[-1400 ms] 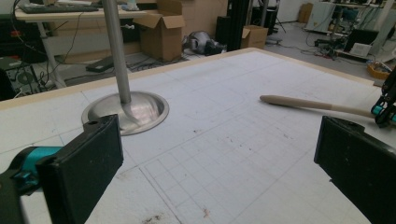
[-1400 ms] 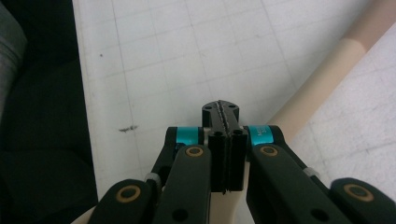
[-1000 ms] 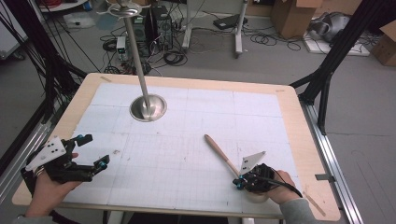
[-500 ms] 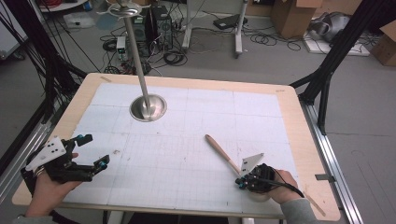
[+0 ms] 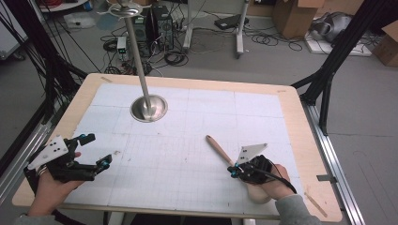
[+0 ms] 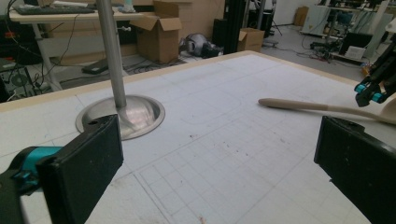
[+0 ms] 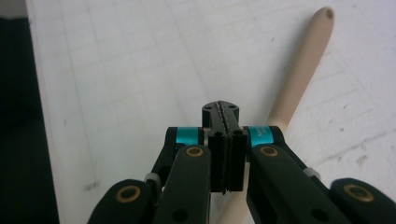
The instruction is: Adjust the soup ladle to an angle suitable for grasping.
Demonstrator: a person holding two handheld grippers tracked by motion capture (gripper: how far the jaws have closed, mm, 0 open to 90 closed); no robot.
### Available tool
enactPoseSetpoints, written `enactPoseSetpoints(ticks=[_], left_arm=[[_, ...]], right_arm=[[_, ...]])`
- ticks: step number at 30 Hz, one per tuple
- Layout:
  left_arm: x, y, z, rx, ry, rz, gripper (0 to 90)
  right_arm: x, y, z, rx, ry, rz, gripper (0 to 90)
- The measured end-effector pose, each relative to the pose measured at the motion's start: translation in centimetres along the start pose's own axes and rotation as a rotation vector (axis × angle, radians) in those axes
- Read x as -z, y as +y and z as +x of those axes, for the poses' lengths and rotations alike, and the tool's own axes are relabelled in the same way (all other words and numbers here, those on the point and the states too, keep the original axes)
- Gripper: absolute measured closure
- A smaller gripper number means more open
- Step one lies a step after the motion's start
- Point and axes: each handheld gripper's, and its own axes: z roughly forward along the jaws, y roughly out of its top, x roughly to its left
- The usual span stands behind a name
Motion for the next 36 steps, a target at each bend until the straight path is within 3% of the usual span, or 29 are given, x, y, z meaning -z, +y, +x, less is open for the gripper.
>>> enactPoseSetpoints(ticks=[4,6,9,11,18,19,23,27,32,36], left_arm=[[-0.3,0.0,0.0,-0.001,-0.009,0.0,1.7],[-0.3,0.0,0.0,0.0,-0.01,0.002,1.7],[-0.3,-0.1,0.1,0.005,-0.009,0.0,1.8],[-0.2,-0.1,0.2,0.011,-0.011,-0.004,1.7],[-0.2,-0.3,0.4,0.018,-0.015,-0.005,1.7],[-0.2,-0.3,0.4,0.019,-0.016,-0.006,1.7],[-0.2,-0.4,0.4,0.023,-0.015,-0.006,1.7],[0.0,-0.4,0.5,0.023,-0.009,-0.005,1.7],[0.0,-0.6,0.5,0.027,-0.008,-0.002,1.8],[0.1,-0.5,0.5,0.025,-0.007,-0.001,1.7]], right_arm=[[-0.9,1.8,-0.3,-0.025,-0.064,0.025,90.0],[-1.0,2.1,-0.3,-0.029,-0.071,0.024,90.0],[-1.6,2.7,-1.1,-0.045,-0.099,-0.011,90.0],[-2.2,2.9,-1.9,-0.109,-0.113,-0.029,90.0],[-3.6,2.8,-3.3,-0.141,-0.133,0.025,90.0],[-4.0,2.7,-4.0,-0.167,-0.156,0.012,90.0],[-4.4,2.5,-4.9,-0.191,-0.174,0.009,90.0],[-5.1,2.2,-5.5,-0.197,-0.184,0.033,90.0],[-6.0,2.4,-5.4,-0.162,-0.181,0.056,90.0],[-6.3,2.2,-5.7,-0.176,-0.179,0.06,90.0]])
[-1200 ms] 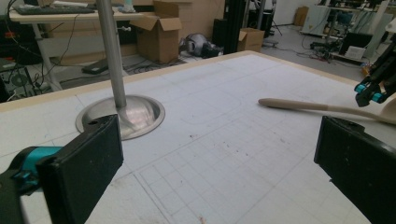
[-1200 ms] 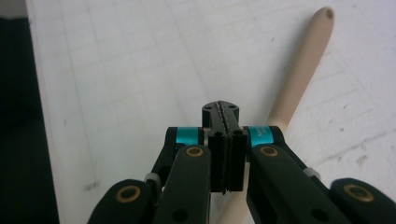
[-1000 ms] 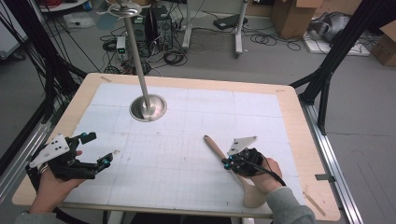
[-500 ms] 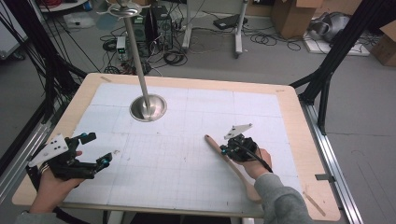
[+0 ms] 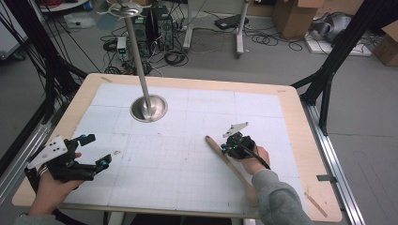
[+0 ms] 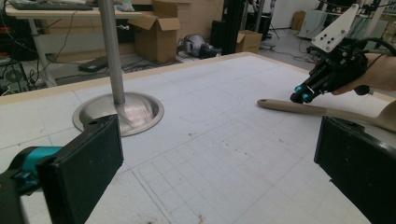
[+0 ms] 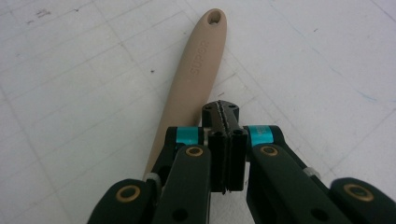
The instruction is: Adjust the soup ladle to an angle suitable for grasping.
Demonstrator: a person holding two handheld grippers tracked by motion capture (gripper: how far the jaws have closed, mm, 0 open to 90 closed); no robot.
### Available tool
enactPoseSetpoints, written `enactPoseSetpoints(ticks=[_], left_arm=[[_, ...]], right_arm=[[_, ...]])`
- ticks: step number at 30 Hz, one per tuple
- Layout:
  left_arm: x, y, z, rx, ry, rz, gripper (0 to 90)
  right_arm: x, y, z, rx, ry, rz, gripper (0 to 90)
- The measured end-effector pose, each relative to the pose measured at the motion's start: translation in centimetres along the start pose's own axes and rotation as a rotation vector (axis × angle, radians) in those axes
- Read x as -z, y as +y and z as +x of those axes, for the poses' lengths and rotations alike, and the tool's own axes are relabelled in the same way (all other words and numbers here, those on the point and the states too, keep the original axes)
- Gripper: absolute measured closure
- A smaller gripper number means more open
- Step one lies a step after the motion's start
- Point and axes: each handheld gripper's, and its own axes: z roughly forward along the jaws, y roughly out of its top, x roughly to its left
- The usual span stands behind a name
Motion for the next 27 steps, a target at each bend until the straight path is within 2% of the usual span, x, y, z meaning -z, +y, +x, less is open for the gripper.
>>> enactPoseSetpoints(ticks=[7,9,16,19,23,27], left_arm=[[0.2,-0.1,0.1,0.005,0.004,-0.002,1.7],[0.2,-0.1,0.0,0.003,0.005,-0.001,1.7],[0.3,-0.1,0.0,0.006,0.008,0.0,1.7],[0.2,-0.1,0.1,0.005,0.007,0.002,1.8],[0.2,-0.2,0.0,0.005,0.006,0.003,1.8],[0.2,-0.2,0.0,0.004,0.005,0.005,1.7]], right_arm=[[-0.4,-0.2,0.1,0.011,0.044,-0.008,90.0],[-0.5,-0.1,0.5,0.042,0.07,-0.018,90.0],[-0.5,0.0,1.0,0.062,0.092,-0.025,90.0],[-0.7,0.1,1.3,0.08,0.139,-0.032,90.0],[-0.7,0.2,1.5,0.089,0.162,-0.029,90.0],[-0.8,0.3,1.9,0.121,0.206,-0.028,90.0]])
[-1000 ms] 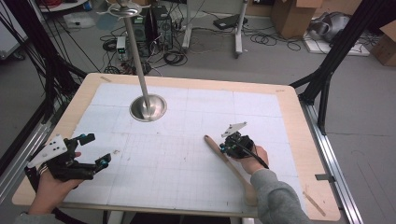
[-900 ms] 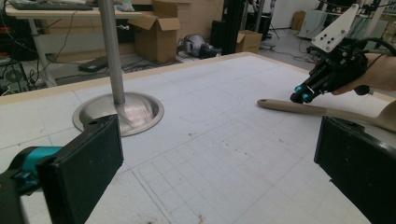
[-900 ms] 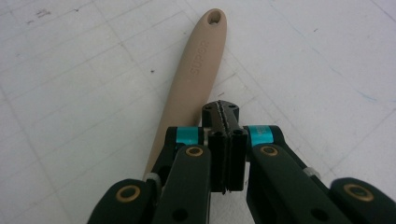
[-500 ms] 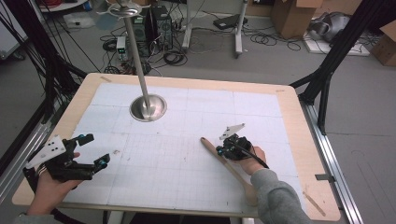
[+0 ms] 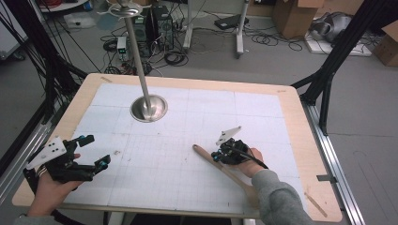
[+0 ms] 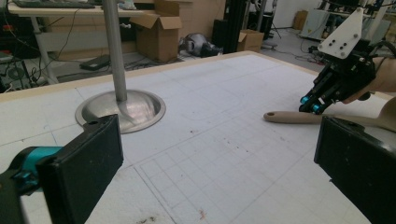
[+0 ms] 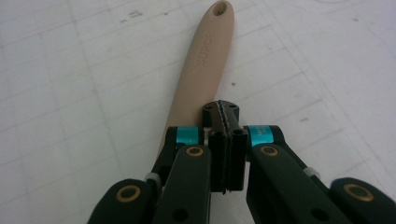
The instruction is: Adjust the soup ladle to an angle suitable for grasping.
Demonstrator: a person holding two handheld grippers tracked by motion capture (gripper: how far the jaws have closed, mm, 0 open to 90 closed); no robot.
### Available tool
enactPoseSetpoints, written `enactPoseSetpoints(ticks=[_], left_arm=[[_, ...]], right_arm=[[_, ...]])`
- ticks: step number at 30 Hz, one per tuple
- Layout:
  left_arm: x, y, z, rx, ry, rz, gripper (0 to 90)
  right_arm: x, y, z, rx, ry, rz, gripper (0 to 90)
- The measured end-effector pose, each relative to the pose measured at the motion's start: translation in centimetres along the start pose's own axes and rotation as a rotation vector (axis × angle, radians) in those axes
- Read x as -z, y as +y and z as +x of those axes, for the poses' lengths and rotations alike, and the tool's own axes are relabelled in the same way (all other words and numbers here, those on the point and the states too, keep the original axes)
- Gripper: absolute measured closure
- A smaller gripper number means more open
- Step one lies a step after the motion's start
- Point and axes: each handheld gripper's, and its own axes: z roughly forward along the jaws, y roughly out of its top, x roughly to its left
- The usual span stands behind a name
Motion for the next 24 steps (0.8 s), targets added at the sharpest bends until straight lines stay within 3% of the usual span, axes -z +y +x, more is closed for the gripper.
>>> enactPoseSetpoints(ticks=[10,18,24], left_arm=[[0.0,0.0,-0.1,0.002,0.001,-0.002,1.7],[-0.1,0.0,-0.1,0.001,-0.001,-0.002,1.7],[0.0,0.0,-0.1,0.001,-0.001,-0.004,1.8]], right_arm=[[-0.3,0.5,0.8,0.066,0.067,0.008,90.0],[-0.6,1.0,1.8,0.135,0.148,0.028,90.0],[-0.7,1.3,2.3,0.152,0.165,0.042,90.0]])
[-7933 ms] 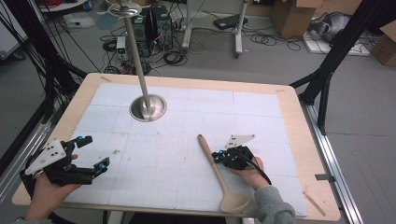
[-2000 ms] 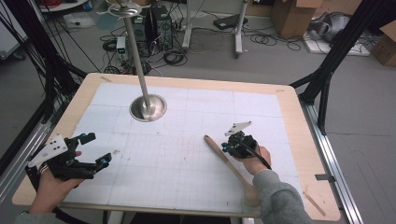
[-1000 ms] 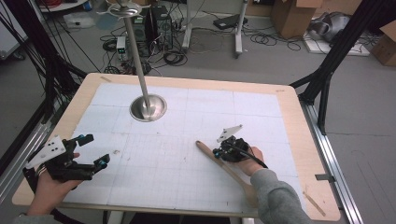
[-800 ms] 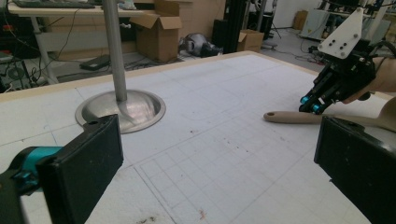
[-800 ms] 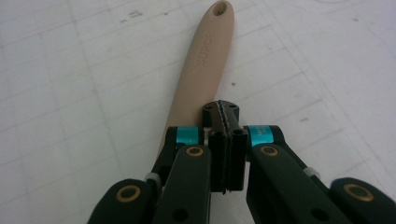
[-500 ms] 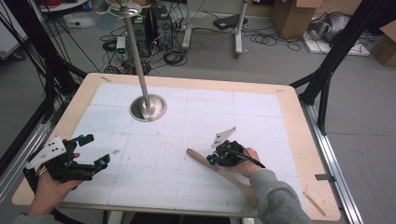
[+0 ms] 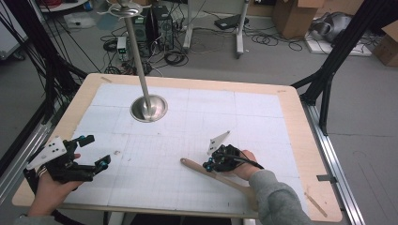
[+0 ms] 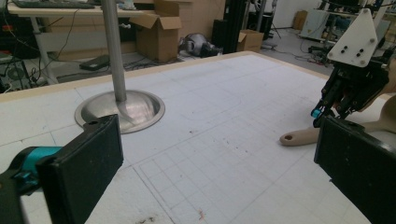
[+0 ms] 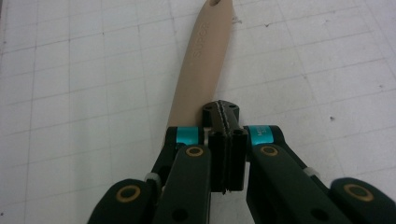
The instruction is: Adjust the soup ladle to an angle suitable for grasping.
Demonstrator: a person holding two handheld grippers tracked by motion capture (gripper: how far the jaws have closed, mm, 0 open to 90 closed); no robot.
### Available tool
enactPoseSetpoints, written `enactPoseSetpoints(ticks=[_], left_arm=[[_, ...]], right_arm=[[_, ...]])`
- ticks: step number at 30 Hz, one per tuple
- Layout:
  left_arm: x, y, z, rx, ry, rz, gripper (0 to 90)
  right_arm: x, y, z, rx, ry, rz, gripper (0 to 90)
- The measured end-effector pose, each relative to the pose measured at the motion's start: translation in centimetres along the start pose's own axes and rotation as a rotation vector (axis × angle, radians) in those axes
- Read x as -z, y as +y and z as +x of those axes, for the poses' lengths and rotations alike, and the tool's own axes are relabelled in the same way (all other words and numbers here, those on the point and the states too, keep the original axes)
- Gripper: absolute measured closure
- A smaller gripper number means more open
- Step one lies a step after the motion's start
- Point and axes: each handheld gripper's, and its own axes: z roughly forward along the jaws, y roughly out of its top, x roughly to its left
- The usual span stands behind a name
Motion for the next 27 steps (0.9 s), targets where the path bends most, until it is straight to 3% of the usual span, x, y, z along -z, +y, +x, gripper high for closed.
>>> enactPoseSetpoints(ticks=[3,11,15,21,22,27], left_arm=[[0.0,0.0,0.0,-0.002,0.0,0.002,1.7],[0.1,0.0,0.0,-0.004,-0.001,0.002,1.8],[0.0,0.0,0.0,-0.002,0.0,0.003,1.8],[0.0,0.0,0.0,-0.004,0.0,0.003,1.8],[0.0,0.0,0.0,-0.002,0.0,0.002,1.7],[-0.1,0.0,0.1,-0.003,-0.002,0.002,1.7]], right_arm=[[0.0,0.1,0.0,0.021,-0.013,0.005,90.0],[0.8,-0.1,0.0,-0.016,-0.034,-0.011,90.0],[1.1,-0.2,0.1,-0.011,-0.034,-0.013,90.0],[2.8,-0.2,0.5,-0.031,-0.062,-0.047,90.0],[3.8,-0.1,0.8,-0.031,-0.081,-0.076,90.0],[5.4,-0.1,1.6,-0.031,-0.123,-0.113,86.6]])
